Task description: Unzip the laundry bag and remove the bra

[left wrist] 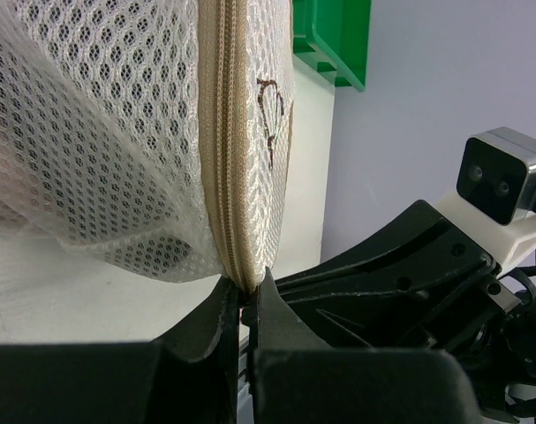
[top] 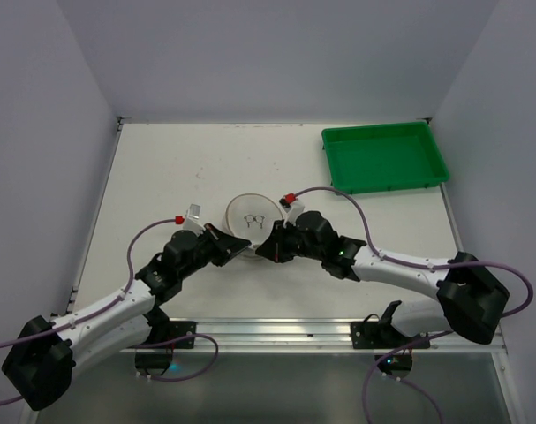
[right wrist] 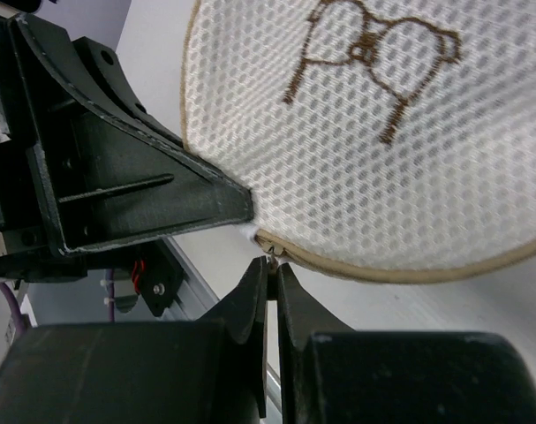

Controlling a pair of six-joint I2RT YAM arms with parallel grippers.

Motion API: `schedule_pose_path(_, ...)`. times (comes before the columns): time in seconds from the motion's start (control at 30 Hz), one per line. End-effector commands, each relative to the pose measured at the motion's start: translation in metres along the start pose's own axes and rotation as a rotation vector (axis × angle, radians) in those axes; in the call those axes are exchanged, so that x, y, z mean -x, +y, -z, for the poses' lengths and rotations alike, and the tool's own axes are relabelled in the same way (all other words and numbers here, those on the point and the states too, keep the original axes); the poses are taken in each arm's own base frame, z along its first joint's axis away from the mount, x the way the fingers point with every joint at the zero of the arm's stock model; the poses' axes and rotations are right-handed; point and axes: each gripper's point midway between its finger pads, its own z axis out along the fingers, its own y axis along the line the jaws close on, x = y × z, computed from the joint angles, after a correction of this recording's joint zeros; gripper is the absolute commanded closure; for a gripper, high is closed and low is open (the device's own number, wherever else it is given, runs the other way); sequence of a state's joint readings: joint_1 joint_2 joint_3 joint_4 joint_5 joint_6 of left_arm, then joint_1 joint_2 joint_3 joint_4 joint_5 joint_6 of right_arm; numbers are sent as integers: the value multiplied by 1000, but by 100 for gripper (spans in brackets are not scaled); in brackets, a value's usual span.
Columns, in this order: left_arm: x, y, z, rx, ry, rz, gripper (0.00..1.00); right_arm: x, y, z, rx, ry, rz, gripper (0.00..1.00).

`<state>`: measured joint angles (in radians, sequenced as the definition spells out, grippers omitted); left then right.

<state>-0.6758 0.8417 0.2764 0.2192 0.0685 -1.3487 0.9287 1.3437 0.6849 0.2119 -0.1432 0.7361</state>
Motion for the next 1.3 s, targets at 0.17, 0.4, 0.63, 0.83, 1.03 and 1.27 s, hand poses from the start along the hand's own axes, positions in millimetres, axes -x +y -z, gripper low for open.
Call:
schedule_pose_path(0.17,6,0,2,-1,-34,-34,100,16,-43,29,-150,-111,-16,82)
schedule_pose_path(0.4,6,-2,1,-3,-32,-36,100,30,-25,43,-103,-150,14,71)
schedule_pose_path(0.63,4,0,0,5,-25,-36,100,30,-11,41,-40,-127,44,61)
schedule_pose_path(0.83,3,-2,1,-3,-16,-39,100,14,-23,25,-46,-66,50,60)
schedule_pose_path(1.03,3,0,2,-1,-15,-43,100,7,-25,12,-24,-32,80,62)
schedule_pose_path(1.27,0,2,0,2,0,-49,100,18,-9,9,48,-64,128,65)
